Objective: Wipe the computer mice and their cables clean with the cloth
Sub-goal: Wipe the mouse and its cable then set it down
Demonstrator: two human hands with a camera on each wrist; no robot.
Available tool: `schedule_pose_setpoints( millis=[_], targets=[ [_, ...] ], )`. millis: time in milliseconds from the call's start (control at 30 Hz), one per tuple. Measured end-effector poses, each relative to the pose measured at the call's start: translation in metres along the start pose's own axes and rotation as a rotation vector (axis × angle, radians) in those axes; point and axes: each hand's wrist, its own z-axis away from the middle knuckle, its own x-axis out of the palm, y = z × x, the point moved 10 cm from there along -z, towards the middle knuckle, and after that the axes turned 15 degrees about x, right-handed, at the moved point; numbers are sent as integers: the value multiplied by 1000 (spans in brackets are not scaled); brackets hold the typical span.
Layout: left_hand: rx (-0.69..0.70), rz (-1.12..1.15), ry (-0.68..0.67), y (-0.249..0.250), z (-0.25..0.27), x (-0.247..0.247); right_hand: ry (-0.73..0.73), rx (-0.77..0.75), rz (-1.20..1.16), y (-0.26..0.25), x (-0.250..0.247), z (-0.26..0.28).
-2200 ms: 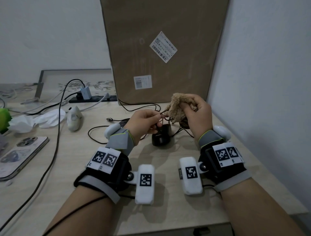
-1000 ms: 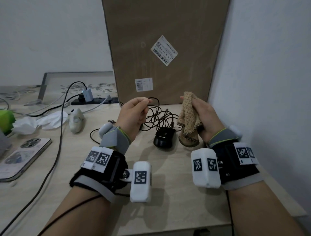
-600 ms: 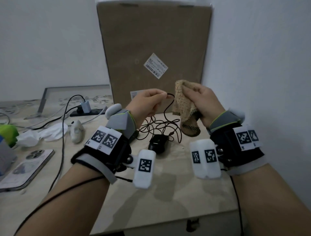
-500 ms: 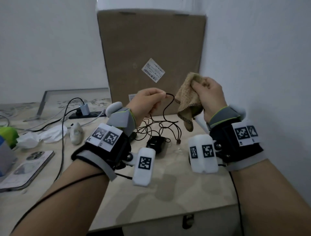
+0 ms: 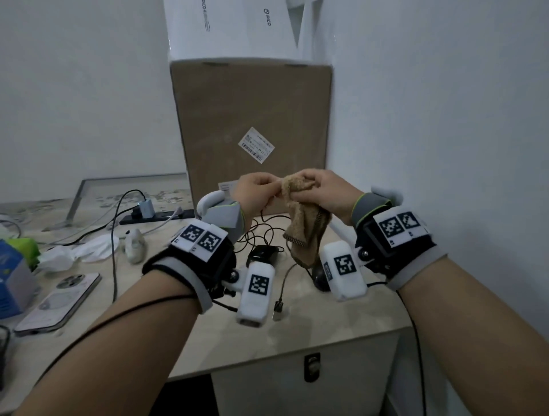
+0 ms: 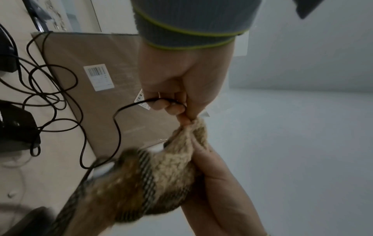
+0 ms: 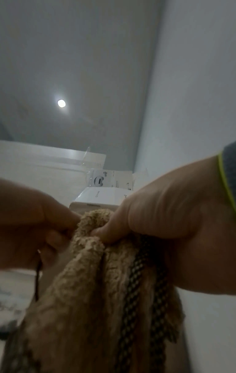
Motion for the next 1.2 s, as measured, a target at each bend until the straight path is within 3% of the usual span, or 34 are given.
schedule_pose_setpoints(
  millis=[200, 333, 433, 500, 533, 600, 700, 767, 933, 1067, 1200],
  targets=[
    [-104, -19, 207, -14, 2, -49, 213, 66, 217, 11, -43, 9],
    [-273, -59, 293, -47, 16, -77, 397, 115, 324, 22, -82, 13],
    [-412, -173, 211, -62, 24, -79, 441, 108, 371, 22, -89, 16],
    [-446, -354, 34, -61, 25, -69, 469, 84, 394, 17, -87, 19],
    [-440, -465, -63, -56, 26, -63, 458, 72, 390, 14, -83, 20],
    [-354, -595, -135, -39, 20, -52, 406, 45, 417, 8, -72, 19],
    [-93, -494, -175, 8, 8, -15, 363, 0, 495, -6, -51, 18],
    [-20, -424, -226, 32, 10, 16, 348, -39, 508, -16, -36, 19],
    [-74, -320, -246, 29, 16, 41, 385, -76, 525, -25, -27, 21],
    [-46, -425, -228, 25, 15, 15, 419, -42, 595, -9, -37, 20],
    [-151, -502, -180, -1, 23, -27, 474, 29, 628, 8, -59, 21]
  ],
)
